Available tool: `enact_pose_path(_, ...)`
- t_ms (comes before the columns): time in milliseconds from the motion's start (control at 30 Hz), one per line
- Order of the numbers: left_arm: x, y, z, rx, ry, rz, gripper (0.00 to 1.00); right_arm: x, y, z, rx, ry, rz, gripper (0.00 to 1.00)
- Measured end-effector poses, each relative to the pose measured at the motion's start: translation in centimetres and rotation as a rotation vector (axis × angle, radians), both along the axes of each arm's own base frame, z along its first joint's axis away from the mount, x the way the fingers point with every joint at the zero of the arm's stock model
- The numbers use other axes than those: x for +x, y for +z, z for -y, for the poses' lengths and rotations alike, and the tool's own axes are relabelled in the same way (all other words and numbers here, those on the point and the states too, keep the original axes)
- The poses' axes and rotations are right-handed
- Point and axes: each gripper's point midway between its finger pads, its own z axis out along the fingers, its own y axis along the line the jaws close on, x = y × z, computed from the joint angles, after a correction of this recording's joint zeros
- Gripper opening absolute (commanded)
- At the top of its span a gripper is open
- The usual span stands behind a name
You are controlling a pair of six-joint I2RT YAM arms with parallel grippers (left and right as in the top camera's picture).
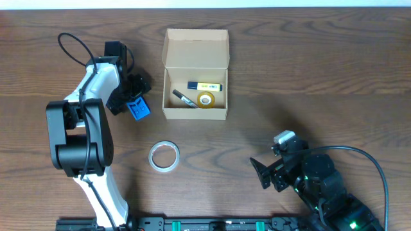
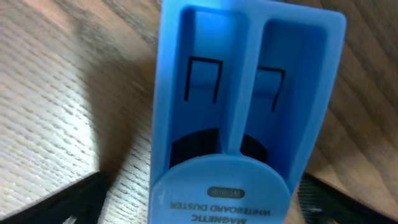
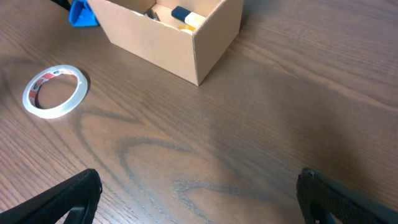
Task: Pack container
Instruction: 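Reach the left gripper to the blue eraser and grasp it, then lower the blue eraser into the box and open the left gripper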
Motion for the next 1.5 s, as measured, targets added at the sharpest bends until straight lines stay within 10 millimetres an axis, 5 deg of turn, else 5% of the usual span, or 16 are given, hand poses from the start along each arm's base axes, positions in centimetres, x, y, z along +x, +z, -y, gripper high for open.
enact_pose_path(200, -0.1, -0.1, 0.0, 0.000, -0.011, -0.005, 0.43, 0.0, 0.0, 0.0, 0.000, 0.000, 0.000, 0.99)
enact_pose_path(300, -0.1, 0.0, 0.1, -0.002, -0.014, -0.005, 0.33, 0.0, 0.0, 0.0, 0.000, 0.000, 0.000, 0.99)
enact_pose_path(667, -1.2, 1.8, 0.5, -0.026, -0.042, -0.093, 0.30, 0.0, 0.0, 0.0, 0.000, 0.000, 0.000, 0.99)
enact_pose_path(1067, 2.6, 12.4, 1.0, -0.042, -0.157, 0.012, 0.30, 0.0, 0.0, 0.0, 0.000, 0.000, 0.000, 0.99)
enact_pose_path(1233, 3.4, 16.2, 3.6, -0.104, -0.256, 0.079, 0.31, 0.0, 0.0, 0.0, 0.000, 0.000, 0.001, 0.99)
enact_pose_path(1500, 2.6, 18.6, 11.8, -0.201, -0.577, 0.142, 0.34, 0.0, 0.0, 0.0, 0.000, 0.000, 0.001, 0.99)
